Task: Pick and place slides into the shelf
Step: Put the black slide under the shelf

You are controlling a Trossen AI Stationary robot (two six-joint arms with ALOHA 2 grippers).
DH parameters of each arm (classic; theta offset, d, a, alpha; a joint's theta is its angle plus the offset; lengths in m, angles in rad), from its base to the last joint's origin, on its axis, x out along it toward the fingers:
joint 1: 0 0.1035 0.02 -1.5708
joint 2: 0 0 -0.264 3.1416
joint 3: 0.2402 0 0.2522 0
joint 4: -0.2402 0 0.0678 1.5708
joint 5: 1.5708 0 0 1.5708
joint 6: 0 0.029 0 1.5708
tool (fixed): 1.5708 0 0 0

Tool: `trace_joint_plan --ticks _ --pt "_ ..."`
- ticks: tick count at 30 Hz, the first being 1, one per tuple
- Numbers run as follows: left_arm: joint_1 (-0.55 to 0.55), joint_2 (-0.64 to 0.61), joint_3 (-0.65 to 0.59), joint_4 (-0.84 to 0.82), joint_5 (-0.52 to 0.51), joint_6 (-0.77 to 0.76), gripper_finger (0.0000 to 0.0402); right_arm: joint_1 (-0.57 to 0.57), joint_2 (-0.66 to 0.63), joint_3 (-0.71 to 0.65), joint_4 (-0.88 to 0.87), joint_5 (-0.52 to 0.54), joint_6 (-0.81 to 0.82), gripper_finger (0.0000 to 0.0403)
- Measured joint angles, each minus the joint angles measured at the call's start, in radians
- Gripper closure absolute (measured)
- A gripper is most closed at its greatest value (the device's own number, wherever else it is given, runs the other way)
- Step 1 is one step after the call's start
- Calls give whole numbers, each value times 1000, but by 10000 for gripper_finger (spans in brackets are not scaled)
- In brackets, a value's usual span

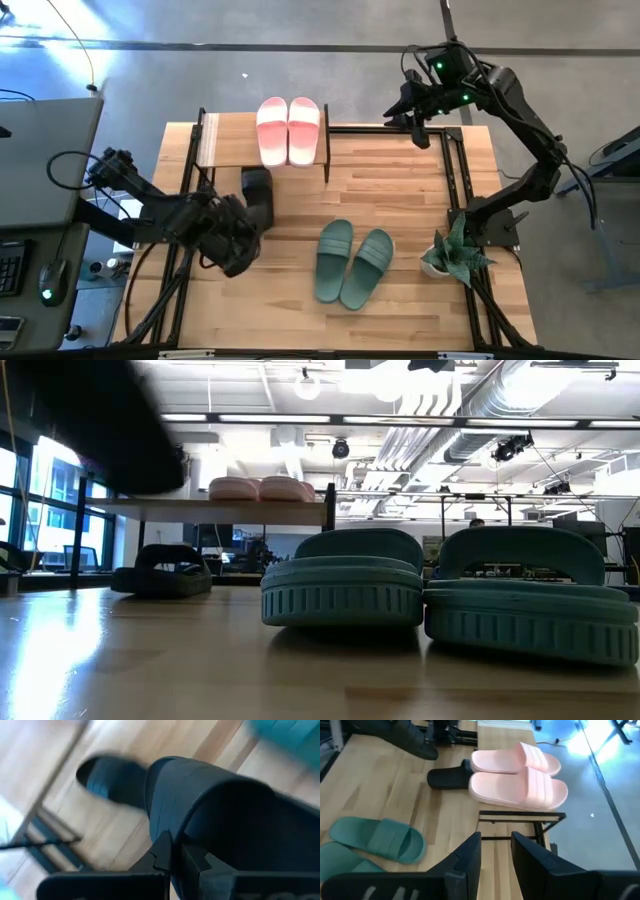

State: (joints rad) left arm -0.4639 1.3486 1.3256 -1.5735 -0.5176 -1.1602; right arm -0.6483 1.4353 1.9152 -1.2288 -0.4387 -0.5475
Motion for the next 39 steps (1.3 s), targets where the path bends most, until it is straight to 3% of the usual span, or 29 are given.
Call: trace_joint_plan --ticks 13,17,30,39 --pt "0 -9 -414 4 153 -53 401 0 6 0 23 43 50 306" --pt "0 -5 -491 3 143 -78 401 0 6 0 25 44 50 306" --pt "27 37 -523 13 -3 115 401 0 6 0 32 43 51 306" --pt "229 44 -523 34 -4 319 401 0 6 0 41 43 52 306"
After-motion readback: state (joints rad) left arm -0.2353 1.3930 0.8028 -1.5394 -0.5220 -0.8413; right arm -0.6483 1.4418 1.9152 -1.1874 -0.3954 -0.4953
